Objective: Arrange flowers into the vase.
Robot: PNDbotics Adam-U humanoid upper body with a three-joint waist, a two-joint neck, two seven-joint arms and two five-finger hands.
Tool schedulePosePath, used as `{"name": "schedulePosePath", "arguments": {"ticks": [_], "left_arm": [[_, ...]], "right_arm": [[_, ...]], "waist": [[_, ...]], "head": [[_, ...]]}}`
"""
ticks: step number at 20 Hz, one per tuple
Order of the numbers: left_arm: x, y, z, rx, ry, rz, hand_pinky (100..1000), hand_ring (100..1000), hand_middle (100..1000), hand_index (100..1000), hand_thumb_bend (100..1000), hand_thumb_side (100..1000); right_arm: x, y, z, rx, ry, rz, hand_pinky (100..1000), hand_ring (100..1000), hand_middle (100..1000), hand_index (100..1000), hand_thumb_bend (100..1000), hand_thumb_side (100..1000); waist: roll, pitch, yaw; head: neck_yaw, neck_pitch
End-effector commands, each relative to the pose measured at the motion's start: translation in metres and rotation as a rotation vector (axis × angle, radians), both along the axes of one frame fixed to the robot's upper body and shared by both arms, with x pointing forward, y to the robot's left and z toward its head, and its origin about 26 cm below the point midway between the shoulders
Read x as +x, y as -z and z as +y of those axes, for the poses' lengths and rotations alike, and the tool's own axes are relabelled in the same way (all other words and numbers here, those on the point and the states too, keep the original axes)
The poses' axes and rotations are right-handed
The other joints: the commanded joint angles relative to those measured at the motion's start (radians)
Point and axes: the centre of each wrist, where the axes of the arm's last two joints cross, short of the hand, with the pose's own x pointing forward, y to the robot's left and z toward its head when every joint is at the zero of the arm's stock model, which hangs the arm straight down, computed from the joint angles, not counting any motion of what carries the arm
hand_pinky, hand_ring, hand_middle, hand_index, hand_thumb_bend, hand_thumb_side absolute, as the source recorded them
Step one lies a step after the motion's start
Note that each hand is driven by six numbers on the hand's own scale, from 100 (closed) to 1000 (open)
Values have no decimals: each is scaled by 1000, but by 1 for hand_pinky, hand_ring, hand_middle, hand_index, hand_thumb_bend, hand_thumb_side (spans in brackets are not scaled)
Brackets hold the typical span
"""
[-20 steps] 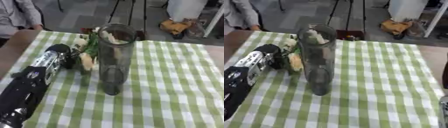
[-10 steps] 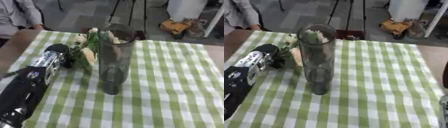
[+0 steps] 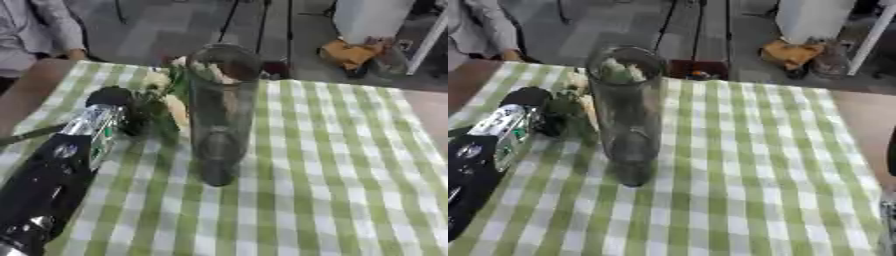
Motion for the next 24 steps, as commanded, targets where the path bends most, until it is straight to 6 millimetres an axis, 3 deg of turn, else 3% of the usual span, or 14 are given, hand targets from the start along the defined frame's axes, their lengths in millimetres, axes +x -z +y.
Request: {"name": "schedulePosePath", "arguments": {"ticks": [1, 20, 24], "left_arm": [[-2, -13, 6, 5, 8, -85, 100, 100, 100, 127, 100, 194], [-20, -45, 4, -45, 64, -246, 100, 100, 100, 128, 100, 208], [-26, -57, 1, -76, 85, -288, 100, 100, 100, 119, 100, 252]], "right_arm": [[-3, -6, -3, -6, 11, -21, 606, 756, 662, 770, 100, 928], [-4, -1, -3, 16, 19, -4, 607, 745, 660, 769, 100, 929], [-4, 0, -4, 24, 23, -1, 607, 743, 659, 769, 100, 926]], "waist": [[3, -31, 4], [11, -80, 27], [10, -84, 31]], "head": [[-8, 10], [-40, 50], [-41, 53]]}}
